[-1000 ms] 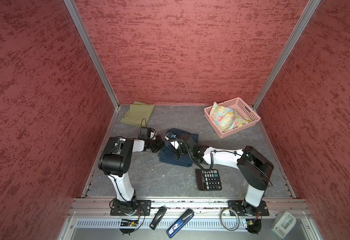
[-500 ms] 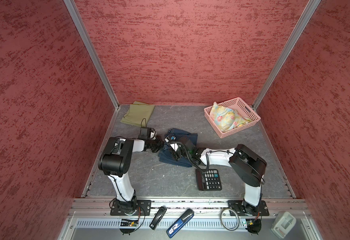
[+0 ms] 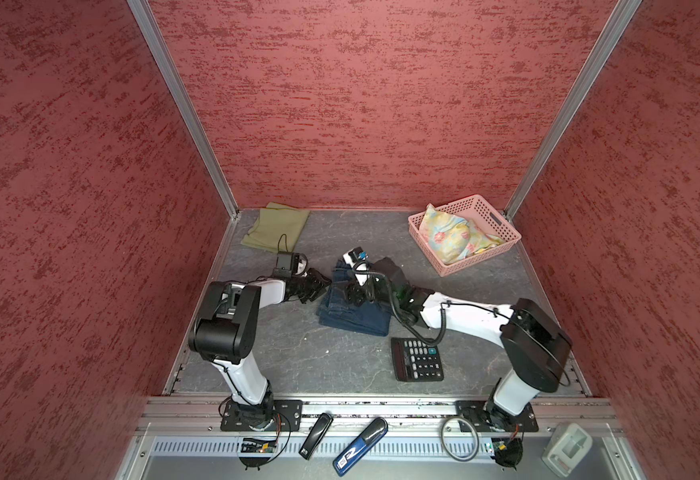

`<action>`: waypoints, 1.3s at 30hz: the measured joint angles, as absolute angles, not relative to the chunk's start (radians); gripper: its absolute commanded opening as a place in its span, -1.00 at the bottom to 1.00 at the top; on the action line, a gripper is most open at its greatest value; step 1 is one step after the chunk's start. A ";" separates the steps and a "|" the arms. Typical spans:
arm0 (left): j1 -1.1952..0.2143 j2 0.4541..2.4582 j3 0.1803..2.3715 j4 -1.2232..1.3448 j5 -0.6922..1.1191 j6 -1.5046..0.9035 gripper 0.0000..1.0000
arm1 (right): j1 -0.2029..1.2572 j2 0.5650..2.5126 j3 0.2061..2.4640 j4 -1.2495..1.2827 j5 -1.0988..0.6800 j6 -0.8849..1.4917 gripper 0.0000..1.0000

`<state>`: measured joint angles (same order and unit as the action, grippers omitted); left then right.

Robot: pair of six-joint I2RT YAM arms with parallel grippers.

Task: Fold and stack skirts
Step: Smooth out the skirt at the center of the table, then pick up the skirt.

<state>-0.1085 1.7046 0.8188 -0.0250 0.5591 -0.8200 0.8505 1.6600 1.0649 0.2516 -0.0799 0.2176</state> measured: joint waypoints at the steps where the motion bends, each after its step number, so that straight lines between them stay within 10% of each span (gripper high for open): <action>1: -0.100 1.685 0.821 -0.036 0.550 -0.817 0.18 | 0.841 1.649 1.076 0.232 -0.068 0.236 0.38; 10: -0.158 1.536 0.971 -0.230 0.408 -0.675 1.00 | 0.723 1.620 1.010 0.059 -0.031 0.470 0.44; 39: -0.162 1.816 1.069 -0.248 0.428 -0.339 0.99 | 0.522 1.821 0.784 0.387 -0.398 0.813 0.43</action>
<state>-0.1619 1.8164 1.0691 -0.2478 0.4282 -0.3393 0.5217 1.8206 0.7837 0.3874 -0.3985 0.8131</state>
